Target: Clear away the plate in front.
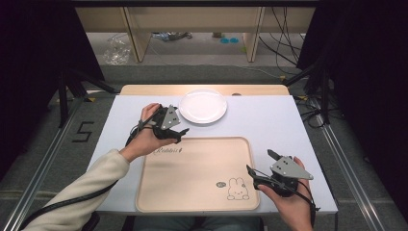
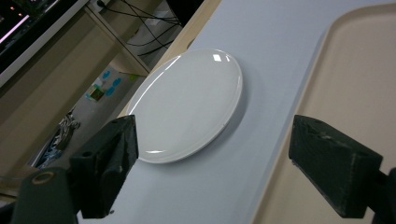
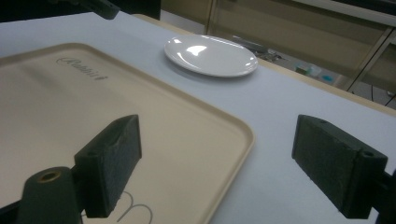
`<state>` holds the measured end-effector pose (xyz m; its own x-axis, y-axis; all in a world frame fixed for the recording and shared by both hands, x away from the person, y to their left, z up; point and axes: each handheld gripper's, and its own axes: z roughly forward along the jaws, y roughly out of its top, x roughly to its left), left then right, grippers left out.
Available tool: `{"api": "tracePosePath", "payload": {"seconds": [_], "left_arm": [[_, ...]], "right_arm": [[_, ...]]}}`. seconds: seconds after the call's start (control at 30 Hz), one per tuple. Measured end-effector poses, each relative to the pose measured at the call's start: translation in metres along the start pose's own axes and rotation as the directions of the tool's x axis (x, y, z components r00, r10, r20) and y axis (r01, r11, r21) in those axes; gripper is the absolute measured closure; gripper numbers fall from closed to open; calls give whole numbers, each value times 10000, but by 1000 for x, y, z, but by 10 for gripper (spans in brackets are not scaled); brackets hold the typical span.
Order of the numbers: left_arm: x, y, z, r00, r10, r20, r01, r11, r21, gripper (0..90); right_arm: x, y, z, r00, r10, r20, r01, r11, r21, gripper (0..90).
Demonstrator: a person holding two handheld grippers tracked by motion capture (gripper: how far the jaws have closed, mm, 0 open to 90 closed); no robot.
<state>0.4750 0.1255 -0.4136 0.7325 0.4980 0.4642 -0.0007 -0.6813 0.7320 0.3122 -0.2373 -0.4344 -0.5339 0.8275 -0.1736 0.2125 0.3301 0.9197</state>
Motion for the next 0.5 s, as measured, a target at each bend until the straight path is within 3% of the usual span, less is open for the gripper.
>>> {"api": "tracePosePath", "payload": {"seconds": [0.03,0.1,0.13,0.2,0.5], "left_arm": [[1,0,1,9999,170,5,-170,9998,141,154],[1,1,6,10000,35,-17,-34,9999,101,154],[3,1,7,9997,229,18,-230,9993,299,153],[4,1,11,9999,107,21,-108,9995,312,153],[7,4,30,9990,428,87,-434,9962,758,153]], "right_arm": [[0,0,0,10000,41,-13,-41,10000,22,168],[0,0,0,10000,59,-41,-59,10000,76,168],[0,0,0,10000,47,-52,-47,9999,94,168],[0,0,0,10000,43,-56,-42,9999,98,168],[0,0,0,10000,66,-45,-65,9999,140,168]]}}
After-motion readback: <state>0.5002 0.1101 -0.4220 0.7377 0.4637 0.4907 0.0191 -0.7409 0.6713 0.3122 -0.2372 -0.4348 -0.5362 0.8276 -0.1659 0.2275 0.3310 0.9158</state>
